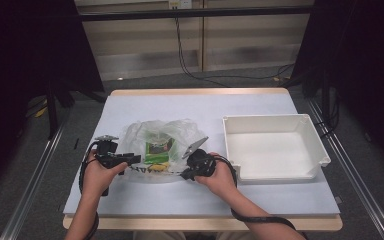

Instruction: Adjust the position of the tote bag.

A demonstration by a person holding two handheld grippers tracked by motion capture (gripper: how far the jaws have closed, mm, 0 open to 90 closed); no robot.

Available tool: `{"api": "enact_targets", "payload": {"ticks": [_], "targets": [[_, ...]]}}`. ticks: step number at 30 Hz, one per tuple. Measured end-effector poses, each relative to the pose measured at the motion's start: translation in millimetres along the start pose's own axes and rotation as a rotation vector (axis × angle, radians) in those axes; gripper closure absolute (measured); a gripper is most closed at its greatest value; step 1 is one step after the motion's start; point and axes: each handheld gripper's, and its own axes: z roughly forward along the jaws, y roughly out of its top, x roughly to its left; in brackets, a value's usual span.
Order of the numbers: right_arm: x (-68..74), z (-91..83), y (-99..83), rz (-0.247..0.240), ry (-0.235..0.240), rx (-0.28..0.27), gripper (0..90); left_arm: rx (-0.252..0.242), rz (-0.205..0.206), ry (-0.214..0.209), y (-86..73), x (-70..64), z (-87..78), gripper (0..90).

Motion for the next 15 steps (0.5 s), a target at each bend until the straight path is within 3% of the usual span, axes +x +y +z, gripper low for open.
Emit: {"api": "enact_targets", "payload": {"ticks": [7, 9, 11, 15], "targets": [[1.1, -0.9, 0.7, -0.002, 0.005, -0.008, 86.3, 0.005, 0.033, 0.012, 3.9, -9.5, -3.2, 59.8], [1.3, -1.2, 0.2, 0.016, 0.010, -0.016, 86.5, 0.006, 0.043, 0.014, 5.2, -11.6, -4.7, 60.7], [1.5, -1.4, 0.4, 0.018, 0.013, -0.019, 86.5, -0.003, 0.037, 0.008, 6.3, -14.2, -6.3, 61.1], [3.1, -1.6, 1.7, 0.019, 0.019, -0.020, 86.5, 0.010, 0.040, -0.020, 6.9, -15.0, -8.9, 68.9]]}}
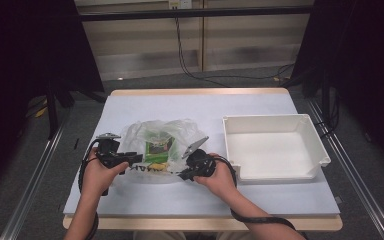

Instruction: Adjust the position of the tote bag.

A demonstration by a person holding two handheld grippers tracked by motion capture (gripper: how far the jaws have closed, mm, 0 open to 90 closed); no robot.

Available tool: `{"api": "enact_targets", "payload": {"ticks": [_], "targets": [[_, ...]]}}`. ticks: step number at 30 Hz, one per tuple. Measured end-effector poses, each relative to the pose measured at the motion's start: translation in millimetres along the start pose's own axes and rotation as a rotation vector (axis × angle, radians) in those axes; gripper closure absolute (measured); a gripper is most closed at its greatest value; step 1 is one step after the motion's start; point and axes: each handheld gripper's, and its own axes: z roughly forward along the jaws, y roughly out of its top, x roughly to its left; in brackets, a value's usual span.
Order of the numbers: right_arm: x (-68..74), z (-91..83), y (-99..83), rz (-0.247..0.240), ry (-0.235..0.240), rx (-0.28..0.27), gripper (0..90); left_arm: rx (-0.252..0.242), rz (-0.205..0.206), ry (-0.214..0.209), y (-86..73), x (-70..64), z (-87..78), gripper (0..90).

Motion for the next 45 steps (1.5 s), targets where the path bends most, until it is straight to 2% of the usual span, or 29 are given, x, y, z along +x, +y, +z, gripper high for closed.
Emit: {"api": "enact_targets", "payload": {"ticks": [3, 5, 10, 15, 19, 21, 23, 26, 27, 33, 34, 36, 41, 43, 45], "targets": [[2.5, 0.5, 1.8, 0.006, 0.005, -0.005, 86.5, -0.010, -0.004, -0.015, 0.3, -3.3, 0.7, 76.4], [3.3, 1.9, 2.8, 0.007, 0.010, -0.004, 86.5, -0.004, 0.010, -0.018, 0.4, -4.6, 1.5, 81.7], [5.8, 2.9, 3.8, 0.012, 0.017, -0.005, 86.4, -0.004, 0.025, -0.014, -2.1, -6.3, 12.1, 87.0], [3.3, -0.5, 2.1, 0.026, 0.008, -0.018, 86.0, 0.039, 0.024, -0.012, -7.8, -4.9, 25.2, 90.0], [2.5, -1.3, 0.0, 0.031, 0.005, -0.019, 85.1, 0.108, 0.028, -0.011, -15.9, -2.3, 36.9, 90.0], [1.8, -1.7, -1.1, 0.039, 0.007, -0.018, 85.3, 0.141, 0.027, 0.009, -19.7, -0.7, 40.8, 90.0], [0.2, -3.5, -2.5, 0.043, 0.001, -0.024, 85.6, 0.166, 0.037, 0.015, -21.4, 2.2, 41.1, 90.0], [-2.0, -7.1, -5.0, 0.054, -0.005, -0.029, 85.6, 0.164, 0.018, 0.021, -21.8, 3.2, 39.2, 90.0], [-2.8, -8.3, -6.1, 0.056, -0.007, -0.031, 85.8, 0.176, 0.030, 0.022, -21.7, 4.7, 37.8, 90.0], [-5.7, -11.6, -10.9, 0.061, -0.017, -0.035, 86.5, 0.189, 0.018, 0.052, -22.6, 11.2, 31.5, 90.0], [-5.4, -12.4, -11.3, 0.067, -0.014, -0.028, 86.5, 0.182, 0.007, 0.053, -23.1, 11.2, 31.5, 90.0], [-6.1, -12.9, -11.7, 0.076, -0.009, -0.034, 86.4, 0.187, 0.010, 0.051, -23.2, 12.2, 30.8, 90.0], [-6.2, -14.9, -11.1, 0.071, -0.016, -0.034, 85.7, 0.182, 0.002, 0.056, -23.5, 12.9, 30.5, 90.0], [-7.4, -16.1, -12.1, 0.076, -0.029, -0.024, 85.4, 0.191, 0.020, 0.074, -23.0, 15.6, 27.7, 90.0], [-7.0, -17.0, -12.3, 0.074, -0.025, -0.024, 84.2, 0.172, -0.005, 0.064, -23.8, 16.7, 27.4, 90.0]]}}
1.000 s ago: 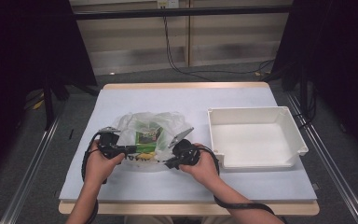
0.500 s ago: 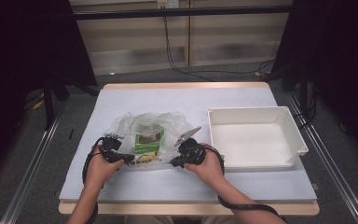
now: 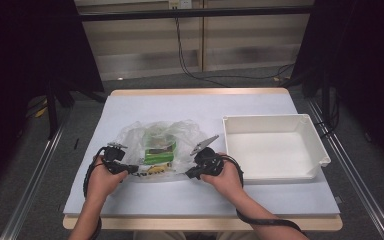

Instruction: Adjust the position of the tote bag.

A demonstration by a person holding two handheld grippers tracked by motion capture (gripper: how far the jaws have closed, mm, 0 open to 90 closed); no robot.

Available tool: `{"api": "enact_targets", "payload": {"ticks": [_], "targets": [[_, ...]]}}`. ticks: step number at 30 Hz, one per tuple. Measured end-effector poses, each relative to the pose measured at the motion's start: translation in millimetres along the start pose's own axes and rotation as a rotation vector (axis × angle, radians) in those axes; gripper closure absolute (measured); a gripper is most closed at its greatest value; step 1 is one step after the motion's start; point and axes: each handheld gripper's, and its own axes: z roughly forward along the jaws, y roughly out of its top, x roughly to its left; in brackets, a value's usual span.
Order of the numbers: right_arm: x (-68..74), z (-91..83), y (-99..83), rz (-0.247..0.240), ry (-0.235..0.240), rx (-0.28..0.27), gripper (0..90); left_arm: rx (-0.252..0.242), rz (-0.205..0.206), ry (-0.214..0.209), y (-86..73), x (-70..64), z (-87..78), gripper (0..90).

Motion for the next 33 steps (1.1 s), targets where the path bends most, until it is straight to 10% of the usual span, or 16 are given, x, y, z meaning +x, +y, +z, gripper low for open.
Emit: {"api": "enact_targets", "payload": {"ticks": [33], "targets": [[31.4, -14.1, 29.9, -0.073, 0.034, -0.024, 60.3, -0.090, 0.025, -0.079, 10.4, -17.4, -8.2, 90.0]]}}
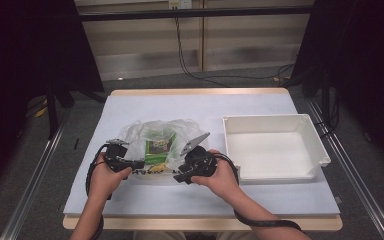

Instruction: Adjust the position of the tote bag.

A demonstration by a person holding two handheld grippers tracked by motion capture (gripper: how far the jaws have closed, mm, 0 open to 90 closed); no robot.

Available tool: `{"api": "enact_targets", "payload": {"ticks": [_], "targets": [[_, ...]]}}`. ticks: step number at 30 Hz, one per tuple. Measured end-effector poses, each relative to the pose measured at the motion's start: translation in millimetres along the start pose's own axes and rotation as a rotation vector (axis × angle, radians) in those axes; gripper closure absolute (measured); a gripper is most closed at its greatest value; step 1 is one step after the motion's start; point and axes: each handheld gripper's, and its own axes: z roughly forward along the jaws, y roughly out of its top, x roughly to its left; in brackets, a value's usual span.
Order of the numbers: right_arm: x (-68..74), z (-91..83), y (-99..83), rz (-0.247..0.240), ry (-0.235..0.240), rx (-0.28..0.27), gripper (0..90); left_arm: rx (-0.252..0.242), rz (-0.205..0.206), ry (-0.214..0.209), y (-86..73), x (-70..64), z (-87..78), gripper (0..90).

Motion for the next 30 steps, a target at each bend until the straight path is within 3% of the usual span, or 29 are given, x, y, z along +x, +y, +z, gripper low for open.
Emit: {"api": "enact_targets", "payload": {"ticks": [5, 9, 11, 12, 16, 19, 22, 25, 30], "targets": [[-5.0, 1.8, 5.7, 0.014, -0.008, -0.009, 63.6, -0.011, 0.003, -0.003, 0.7, -0.2, -1.2, 90.0], [-7.4, 2.7, 11.8, 0.000, -0.021, -0.007, 68.0, -0.006, 0.007, -0.023, 1.8, -2.3, -0.9, 90.0], [-11.0, 4.4, 13.5, -0.028, -0.028, 0.005, 69.0, -0.020, 0.004, -0.033, 2.5, -5.3, 0.9, 90.0], [-12.0, 5.0, 13.9, -0.021, -0.042, 0.012, 69.2, -0.029, 0.007, -0.042, 3.4, -6.9, 1.9, 88.9], [-21.1, 3.5, 12.6, 0.005, -0.082, 0.016, 74.4, -0.046, 0.036, -0.052, 6.2, -15.2, 4.9, 75.1], [-26.4, 0.5, 11.4, 0.017, -0.102, 0.022, 77.0, -0.046, 0.045, -0.083, 7.7, -22.2, 9.2, 71.7], [-30.5, -3.4, 11.0, 0.016, -0.127, 0.016, 78.8, -0.035, 0.061, -0.106, 8.1, -26.4, 15.9, 61.3], [-32.7, -6.3, 10.2, 0.022, -0.132, 0.017, 80.0, -0.009, 0.074, -0.125, 6.6, -31.7, 25.6, 59.9], [-35.2, -10.1, 8.6, 0.025, -0.128, 0.012, 83.8, -0.012, 0.110, -0.111, 6.2, -38.5, 37.2, 53.3]]}}
